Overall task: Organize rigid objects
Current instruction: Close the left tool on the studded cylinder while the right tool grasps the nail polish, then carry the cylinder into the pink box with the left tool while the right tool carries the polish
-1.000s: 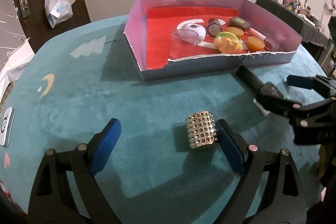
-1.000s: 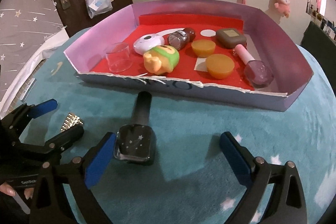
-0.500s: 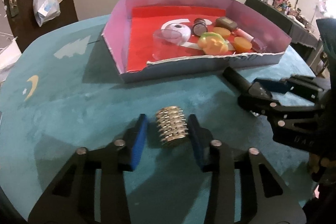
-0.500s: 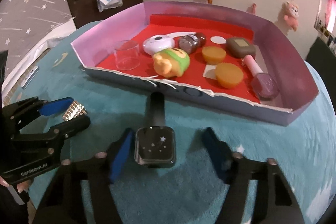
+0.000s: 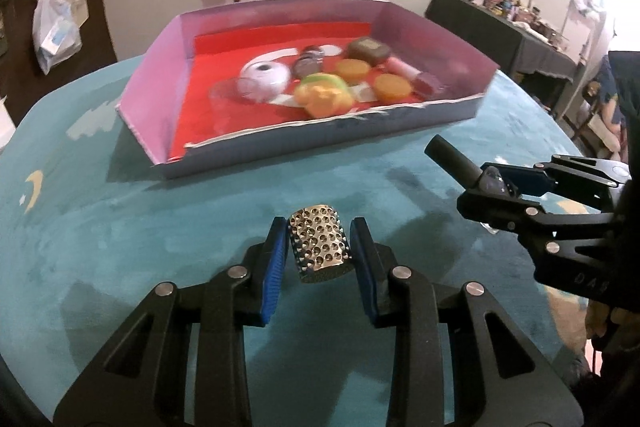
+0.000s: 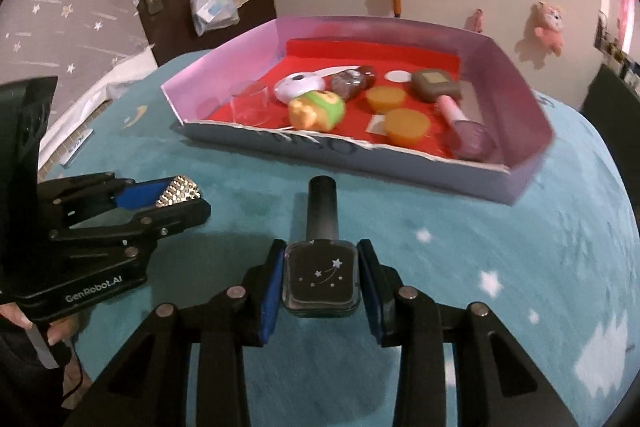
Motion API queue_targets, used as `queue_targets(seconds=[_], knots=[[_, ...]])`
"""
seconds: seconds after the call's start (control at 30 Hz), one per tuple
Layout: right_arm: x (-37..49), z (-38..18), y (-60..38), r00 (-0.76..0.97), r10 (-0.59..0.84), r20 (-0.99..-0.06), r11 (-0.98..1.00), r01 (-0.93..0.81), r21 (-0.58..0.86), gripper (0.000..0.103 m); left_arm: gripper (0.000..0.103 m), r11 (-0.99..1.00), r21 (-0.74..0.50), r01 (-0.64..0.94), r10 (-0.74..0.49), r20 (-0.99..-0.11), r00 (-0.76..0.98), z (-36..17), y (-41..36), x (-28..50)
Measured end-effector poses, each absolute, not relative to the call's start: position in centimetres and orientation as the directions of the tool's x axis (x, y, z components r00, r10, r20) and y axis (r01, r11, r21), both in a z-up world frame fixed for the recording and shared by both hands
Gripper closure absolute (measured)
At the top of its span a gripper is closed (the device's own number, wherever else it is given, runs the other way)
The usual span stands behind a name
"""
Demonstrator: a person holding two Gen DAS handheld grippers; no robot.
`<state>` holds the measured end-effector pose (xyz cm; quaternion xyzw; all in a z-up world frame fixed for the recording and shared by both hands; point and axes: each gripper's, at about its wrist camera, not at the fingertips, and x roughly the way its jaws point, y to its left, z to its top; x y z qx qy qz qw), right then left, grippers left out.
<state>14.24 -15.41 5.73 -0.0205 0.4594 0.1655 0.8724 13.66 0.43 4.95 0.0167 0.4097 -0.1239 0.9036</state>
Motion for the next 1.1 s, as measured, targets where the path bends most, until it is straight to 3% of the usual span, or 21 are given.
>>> queue_targets(seconds=[0.73, 0.97, 1.1], knots=[[13.0, 7.1, -18.1, 0.537, 0.310, -0.784, 0.940, -0.295, 0.170, 0.065, 0.073, 0.961, -0.102, 0.258, -0.249, -0.728, 0.639, 7.0, -0.1, 13.5], [18.5, 10.6, -16.9, 0.536, 0.364, -0.762, 0.912, -0.370, 0.176, 0.065, 0.073, 0.953, -0.098, 0.287, -0.266, -0.723, 0.637, 11.1, 1.9, 18.8], [24.5, 12.2, -15.6, 0.497, 0.382, -0.779, 0.896, -0.407, 0.179, 0.065, 0.073, 0.953, -0.073, 0.296, -0.244, -0.763, 0.598, 11.9, 2.5, 23.7]])
